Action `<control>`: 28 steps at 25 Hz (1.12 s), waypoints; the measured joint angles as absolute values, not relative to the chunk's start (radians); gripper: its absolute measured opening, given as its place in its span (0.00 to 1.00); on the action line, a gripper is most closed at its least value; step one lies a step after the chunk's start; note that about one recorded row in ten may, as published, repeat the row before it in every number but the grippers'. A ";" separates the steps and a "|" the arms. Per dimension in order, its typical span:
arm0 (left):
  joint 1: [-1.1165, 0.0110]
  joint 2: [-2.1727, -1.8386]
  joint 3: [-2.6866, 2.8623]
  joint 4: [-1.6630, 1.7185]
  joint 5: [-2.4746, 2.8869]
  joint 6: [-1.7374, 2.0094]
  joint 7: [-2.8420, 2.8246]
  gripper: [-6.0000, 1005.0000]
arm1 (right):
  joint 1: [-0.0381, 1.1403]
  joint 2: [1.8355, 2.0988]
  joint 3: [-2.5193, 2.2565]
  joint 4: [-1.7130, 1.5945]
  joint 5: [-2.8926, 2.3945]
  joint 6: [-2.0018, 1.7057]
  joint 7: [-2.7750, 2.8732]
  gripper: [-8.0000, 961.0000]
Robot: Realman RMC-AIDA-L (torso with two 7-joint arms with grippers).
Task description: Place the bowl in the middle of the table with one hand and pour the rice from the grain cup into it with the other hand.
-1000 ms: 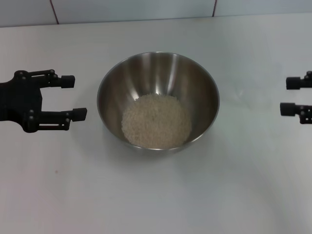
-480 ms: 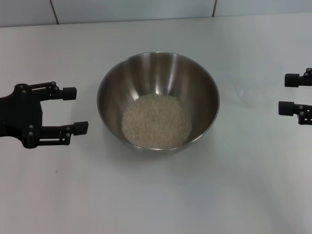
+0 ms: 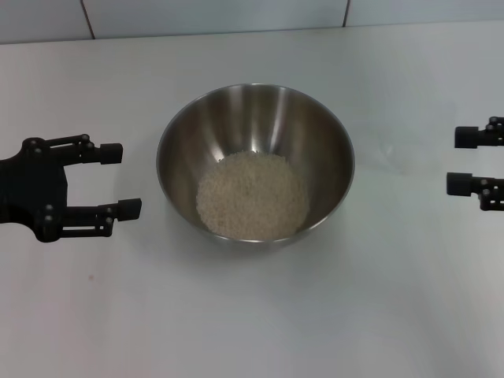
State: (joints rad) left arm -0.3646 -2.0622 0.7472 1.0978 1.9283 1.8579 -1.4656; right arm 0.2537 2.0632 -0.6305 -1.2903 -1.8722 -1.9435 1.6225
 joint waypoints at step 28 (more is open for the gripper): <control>-0.357 -2.063 0.753 1.098 1.928 1.855 -1.467 0.81 | 0.353 2.078 -0.808 -1.274 -1.872 -1.904 1.614 0.71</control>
